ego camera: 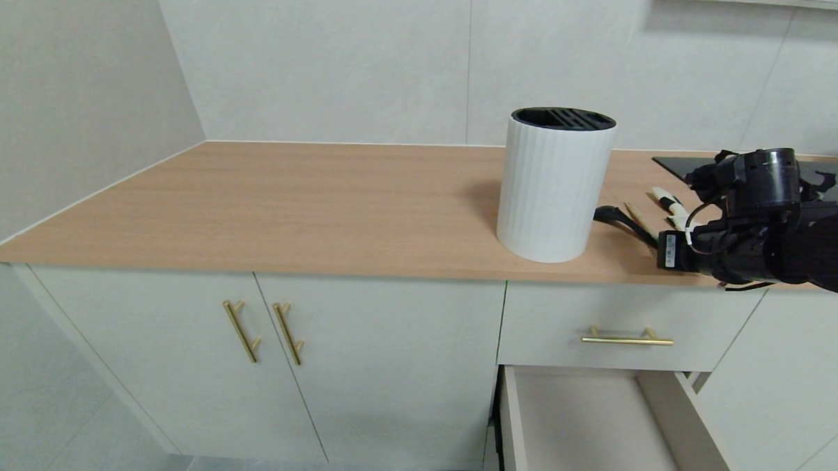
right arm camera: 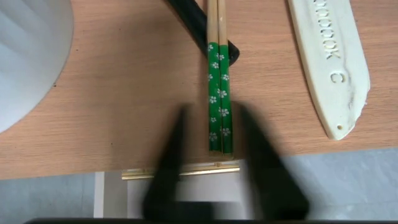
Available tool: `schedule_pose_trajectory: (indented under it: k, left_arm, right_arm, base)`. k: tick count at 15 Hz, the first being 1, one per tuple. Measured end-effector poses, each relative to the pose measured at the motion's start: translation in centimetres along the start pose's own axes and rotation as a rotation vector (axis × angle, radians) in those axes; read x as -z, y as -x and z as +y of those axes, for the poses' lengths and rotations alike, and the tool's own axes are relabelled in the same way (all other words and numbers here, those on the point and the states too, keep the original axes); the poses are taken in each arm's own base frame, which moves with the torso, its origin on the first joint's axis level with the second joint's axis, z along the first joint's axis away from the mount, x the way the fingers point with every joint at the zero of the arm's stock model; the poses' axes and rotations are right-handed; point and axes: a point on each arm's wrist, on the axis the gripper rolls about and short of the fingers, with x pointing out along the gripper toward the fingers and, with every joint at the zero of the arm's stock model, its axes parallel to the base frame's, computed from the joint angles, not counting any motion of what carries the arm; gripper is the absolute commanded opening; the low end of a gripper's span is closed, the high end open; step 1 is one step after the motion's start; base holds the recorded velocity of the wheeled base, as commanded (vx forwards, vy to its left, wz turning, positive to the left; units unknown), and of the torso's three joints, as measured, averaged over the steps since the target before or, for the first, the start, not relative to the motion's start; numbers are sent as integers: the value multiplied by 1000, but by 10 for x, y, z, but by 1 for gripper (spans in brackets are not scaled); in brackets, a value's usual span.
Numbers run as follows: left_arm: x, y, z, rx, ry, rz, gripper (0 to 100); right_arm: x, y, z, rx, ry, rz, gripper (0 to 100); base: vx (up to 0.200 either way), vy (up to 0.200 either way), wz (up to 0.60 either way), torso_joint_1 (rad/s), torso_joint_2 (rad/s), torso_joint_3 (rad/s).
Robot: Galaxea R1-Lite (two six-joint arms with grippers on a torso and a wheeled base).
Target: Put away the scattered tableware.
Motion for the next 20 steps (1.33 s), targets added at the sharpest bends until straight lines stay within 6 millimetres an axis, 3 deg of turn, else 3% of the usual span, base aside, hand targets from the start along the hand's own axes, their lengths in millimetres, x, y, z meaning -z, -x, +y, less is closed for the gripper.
schedule_pose_trajectory:
  k: [6, 9, 14, 17, 20]
  left_arm:
    - [0, 0, 0, 1, 0, 0, 100]
    - [0, 0, 0, 0, 0, 0, 100]
    - [0, 0, 0, 0, 0, 0, 100]
    - [0, 0, 0, 0, 0, 0, 100]
    - [0, 0, 0, 0, 0, 0, 100]
  right_arm:
    - [-1, 2, -1, 0, -1, -4, 0]
    - [-5, 13, -2, -10, -20, -24, 0]
    - [-8, 76, -8, -72, -61, -99, 0]
    - [1, 123, -14, -123, -42, -78, 0]
    - [12, 159, -21, -220, -20, -8, 0]
  base:
    - [0, 0, 0, 0, 0, 0]
    - [0, 0, 0, 0, 0, 0]
    - [0, 0, 0, 0, 0, 0]
    - [0, 0, 0, 0, 0, 0]
    - [0, 0, 0, 0, 0, 0]
